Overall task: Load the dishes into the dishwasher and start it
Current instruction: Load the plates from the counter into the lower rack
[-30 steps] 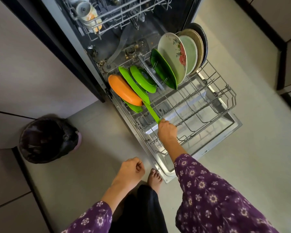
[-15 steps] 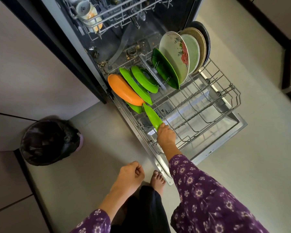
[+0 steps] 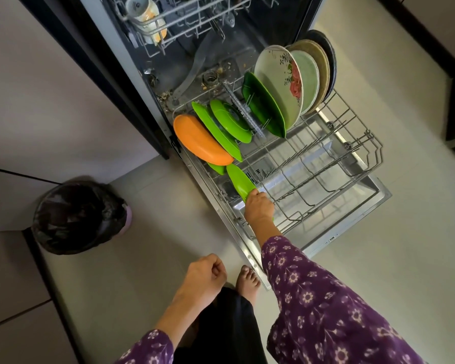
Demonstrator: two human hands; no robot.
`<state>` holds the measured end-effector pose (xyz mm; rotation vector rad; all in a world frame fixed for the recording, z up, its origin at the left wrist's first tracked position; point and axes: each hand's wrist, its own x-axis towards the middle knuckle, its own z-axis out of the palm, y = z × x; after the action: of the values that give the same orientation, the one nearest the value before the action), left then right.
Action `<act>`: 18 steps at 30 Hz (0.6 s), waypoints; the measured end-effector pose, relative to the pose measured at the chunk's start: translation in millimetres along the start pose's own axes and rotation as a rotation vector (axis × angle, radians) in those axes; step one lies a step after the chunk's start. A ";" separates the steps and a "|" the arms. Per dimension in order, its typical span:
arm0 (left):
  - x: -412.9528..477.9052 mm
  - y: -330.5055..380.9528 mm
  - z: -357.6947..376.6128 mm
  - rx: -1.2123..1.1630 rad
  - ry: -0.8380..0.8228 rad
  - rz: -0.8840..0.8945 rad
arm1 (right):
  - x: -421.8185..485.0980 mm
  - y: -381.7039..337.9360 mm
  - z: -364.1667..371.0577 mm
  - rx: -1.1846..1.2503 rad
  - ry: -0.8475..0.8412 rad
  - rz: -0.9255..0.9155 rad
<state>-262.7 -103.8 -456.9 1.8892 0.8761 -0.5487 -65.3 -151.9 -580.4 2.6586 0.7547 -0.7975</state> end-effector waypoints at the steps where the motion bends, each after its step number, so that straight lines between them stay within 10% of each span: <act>1: -0.6 -0.8 0.1 -0.001 -0.001 0.000 | -0.5 0.2 -1.3 -0.005 -0.009 0.003; 18: -55.9 71.6 -47.1 -0.011 0.094 0.076 | -83.2 12.8 -92.1 0.029 -0.032 -0.037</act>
<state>-243.4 -101.8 -356.4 1.9422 0.8616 -0.4107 -77.7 -160.7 -456.5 2.6582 0.7928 -0.8645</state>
